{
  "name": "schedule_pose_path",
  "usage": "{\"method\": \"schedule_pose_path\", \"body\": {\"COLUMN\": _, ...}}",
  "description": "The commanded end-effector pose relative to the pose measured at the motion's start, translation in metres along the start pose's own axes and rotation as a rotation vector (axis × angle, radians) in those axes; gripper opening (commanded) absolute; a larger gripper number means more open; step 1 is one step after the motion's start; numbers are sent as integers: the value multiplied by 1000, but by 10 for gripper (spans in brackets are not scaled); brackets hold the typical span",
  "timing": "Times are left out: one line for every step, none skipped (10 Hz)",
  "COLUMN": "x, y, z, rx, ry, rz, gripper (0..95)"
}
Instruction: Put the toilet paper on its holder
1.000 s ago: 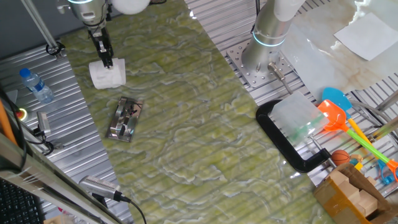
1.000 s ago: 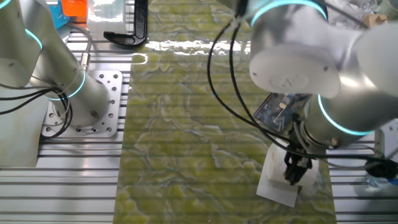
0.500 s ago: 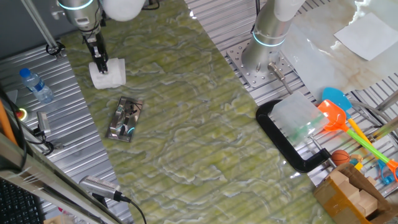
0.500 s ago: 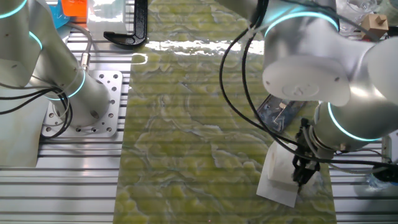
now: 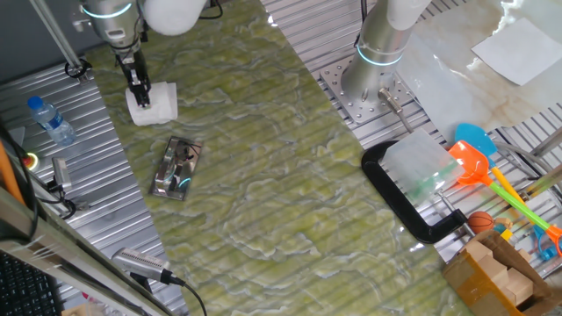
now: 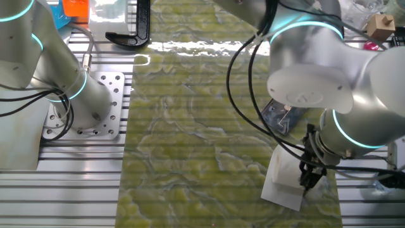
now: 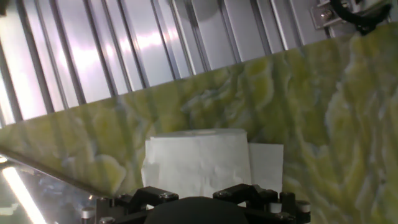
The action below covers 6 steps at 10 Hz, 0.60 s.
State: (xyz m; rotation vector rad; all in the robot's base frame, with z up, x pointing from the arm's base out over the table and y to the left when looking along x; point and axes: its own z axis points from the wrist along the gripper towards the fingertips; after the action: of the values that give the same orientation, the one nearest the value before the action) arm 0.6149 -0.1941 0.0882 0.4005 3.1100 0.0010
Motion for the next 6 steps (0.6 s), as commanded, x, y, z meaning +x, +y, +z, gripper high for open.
{"method": "schedule_pose_path", "body": {"x": -1, "y": 0, "z": 8, "rx": -1, "ry": 3, "rz": -4, "gripper": 950}}
{"method": "schedule_pose_path", "body": {"x": -1, "y": 0, "z": 11, "rx": 0, "ry": 9, "rz": -7, "gripper": 950}}
{"method": "schedule_pose_path", "body": {"x": -1, "y": 0, "z": 13, "rx": 1, "ry": 18, "rz": -4, "gripper": 950}}
{"method": "schedule_pose_path", "body": {"x": -1, "y": 1, "z": 14, "rx": 0, "ry": 19, "rz": -2, "gripper": 950}}
{"method": "schedule_pose_path", "body": {"x": -1, "y": 3, "z": 16, "rx": 1, "ry": 20, "rz": -2, "gripper": 950}}
{"method": "schedule_pose_path", "body": {"x": -1, "y": 3, "z": 18, "rx": 2, "ry": 19, "rz": -2, "gripper": 950}}
